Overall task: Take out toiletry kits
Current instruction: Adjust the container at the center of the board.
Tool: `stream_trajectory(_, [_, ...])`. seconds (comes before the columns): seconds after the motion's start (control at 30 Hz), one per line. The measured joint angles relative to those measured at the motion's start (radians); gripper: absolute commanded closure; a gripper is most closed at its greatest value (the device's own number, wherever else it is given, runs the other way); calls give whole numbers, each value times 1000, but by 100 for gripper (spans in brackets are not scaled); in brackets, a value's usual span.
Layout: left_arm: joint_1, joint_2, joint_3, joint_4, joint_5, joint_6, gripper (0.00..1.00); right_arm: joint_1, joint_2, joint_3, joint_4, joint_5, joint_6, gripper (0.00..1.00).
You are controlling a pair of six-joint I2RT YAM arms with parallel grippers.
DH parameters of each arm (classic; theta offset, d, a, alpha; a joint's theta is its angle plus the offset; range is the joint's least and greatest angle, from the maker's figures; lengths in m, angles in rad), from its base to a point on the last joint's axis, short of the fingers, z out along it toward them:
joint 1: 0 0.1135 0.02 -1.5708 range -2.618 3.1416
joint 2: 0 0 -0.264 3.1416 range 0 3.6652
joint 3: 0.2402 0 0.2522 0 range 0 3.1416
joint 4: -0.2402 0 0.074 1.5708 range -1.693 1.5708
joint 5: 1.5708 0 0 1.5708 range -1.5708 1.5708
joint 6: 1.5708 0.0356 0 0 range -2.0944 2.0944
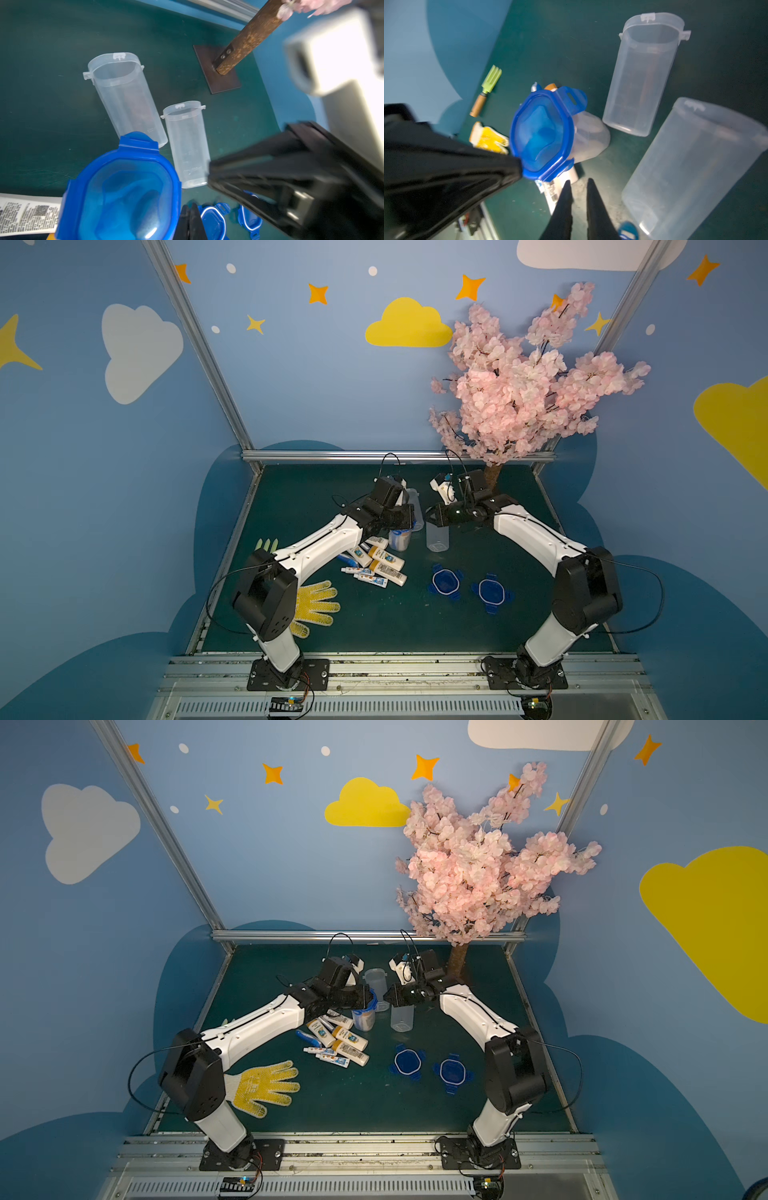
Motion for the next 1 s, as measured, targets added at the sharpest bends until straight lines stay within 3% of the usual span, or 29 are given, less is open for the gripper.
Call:
stream_trajectory(0.17, [14, 8, -12, 3, -7, -1, 98, -31, -19, -155, 224, -161, 179, 58])
stream_trajectory(0.4, [29, 9, -31, 9, -6, -4, 98, -21, 35, -214, 425, -261, 349, 48])
stream_trajectory(1.0, [39, 20, -50, 67, 17, -24, 98, -2, 188, -267, 800, -380, 645, 45])
